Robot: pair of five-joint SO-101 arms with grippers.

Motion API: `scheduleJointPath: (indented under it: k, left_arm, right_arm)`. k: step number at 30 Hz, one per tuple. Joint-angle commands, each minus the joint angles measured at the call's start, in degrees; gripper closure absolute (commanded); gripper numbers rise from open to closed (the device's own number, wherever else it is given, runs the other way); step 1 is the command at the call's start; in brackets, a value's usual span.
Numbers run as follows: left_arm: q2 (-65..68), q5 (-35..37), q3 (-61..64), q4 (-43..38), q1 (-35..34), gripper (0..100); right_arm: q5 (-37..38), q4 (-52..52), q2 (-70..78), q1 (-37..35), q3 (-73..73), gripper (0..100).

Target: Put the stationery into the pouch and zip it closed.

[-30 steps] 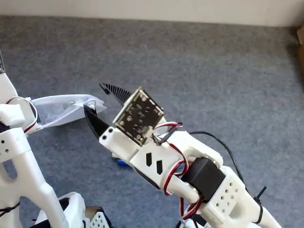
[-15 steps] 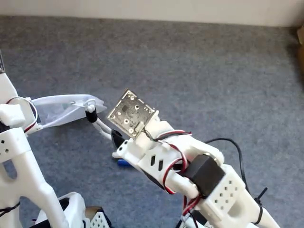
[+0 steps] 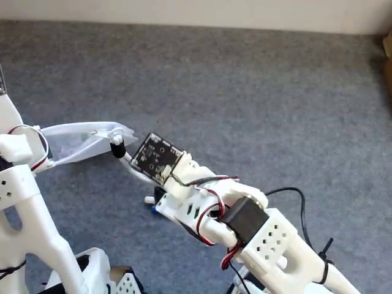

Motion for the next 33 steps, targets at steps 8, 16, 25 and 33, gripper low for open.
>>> scheduleJointPath:
  k: [8, 16, 25, 33]
  left_arm:
    - [1.8, 0.6, 1.9, -0.9, 0.8, 99]
    - [1.8, 0.6, 1.9, -1.0, 0.8, 99]
    - [1.8, 0.6, 2.7, -1.2, 0.8, 99]
    - [1.8, 0.6, 2.9, -1.8, 0.8, 99]
  right_arm:
    - [5.3, -11.8, -1.1, 0.3, 10.9, 82.8]
    - [6.5, -11.4, 1.9, 0.7, 11.0, 82.9]
    - [10.9, -5.4, 17.6, 4.3, 0.9, 82.9]
    - [17.3, -4.5, 28.6, 7.9, -4.0, 82.9]
